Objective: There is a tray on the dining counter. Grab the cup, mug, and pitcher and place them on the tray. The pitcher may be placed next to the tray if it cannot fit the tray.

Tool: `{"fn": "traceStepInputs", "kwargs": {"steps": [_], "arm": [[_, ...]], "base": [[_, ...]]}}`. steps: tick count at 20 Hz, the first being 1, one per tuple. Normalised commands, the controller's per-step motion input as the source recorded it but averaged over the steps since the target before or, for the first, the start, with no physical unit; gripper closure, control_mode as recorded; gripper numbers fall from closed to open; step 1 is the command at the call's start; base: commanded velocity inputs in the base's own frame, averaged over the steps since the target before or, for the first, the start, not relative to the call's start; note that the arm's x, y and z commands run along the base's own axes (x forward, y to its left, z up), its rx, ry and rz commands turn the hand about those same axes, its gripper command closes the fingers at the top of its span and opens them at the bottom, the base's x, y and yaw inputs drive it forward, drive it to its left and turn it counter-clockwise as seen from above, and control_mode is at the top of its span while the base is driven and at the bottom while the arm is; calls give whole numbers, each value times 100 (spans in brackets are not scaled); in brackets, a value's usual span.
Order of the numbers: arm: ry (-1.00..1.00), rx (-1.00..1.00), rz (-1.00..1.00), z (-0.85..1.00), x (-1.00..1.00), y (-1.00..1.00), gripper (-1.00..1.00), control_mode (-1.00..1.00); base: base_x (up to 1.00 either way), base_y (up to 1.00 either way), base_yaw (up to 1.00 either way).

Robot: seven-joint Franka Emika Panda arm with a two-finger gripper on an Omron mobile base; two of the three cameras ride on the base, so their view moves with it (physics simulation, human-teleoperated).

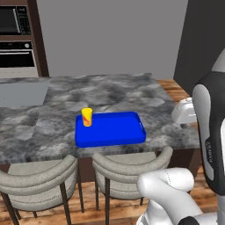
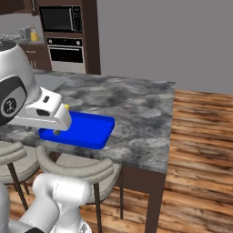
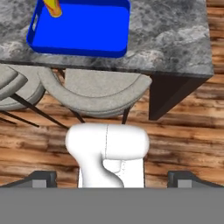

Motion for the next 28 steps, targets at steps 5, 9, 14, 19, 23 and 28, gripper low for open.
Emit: {"fn": "traceStepInputs", "kwargs": {"steps": [5, 9, 14, 19, 23, 28], "arm": [[0, 0, -3, -6, 0, 0, -100, -100], [0, 0, 0, -5, 0, 0, -100, 100], [0, 0, 0, 0, 0, 0, -100, 100], [0, 0, 0, 0, 0, 0, -100, 100], [0, 0, 0, 0, 0, 0, -100, 100], [0, 0, 0, 0, 0, 0, -100, 100]], "base": [[0, 0, 0], [-29, -45, 2], [-84, -100, 0], [-48, -100, 0], [-6, -100, -3], [20, -100, -1]]}}
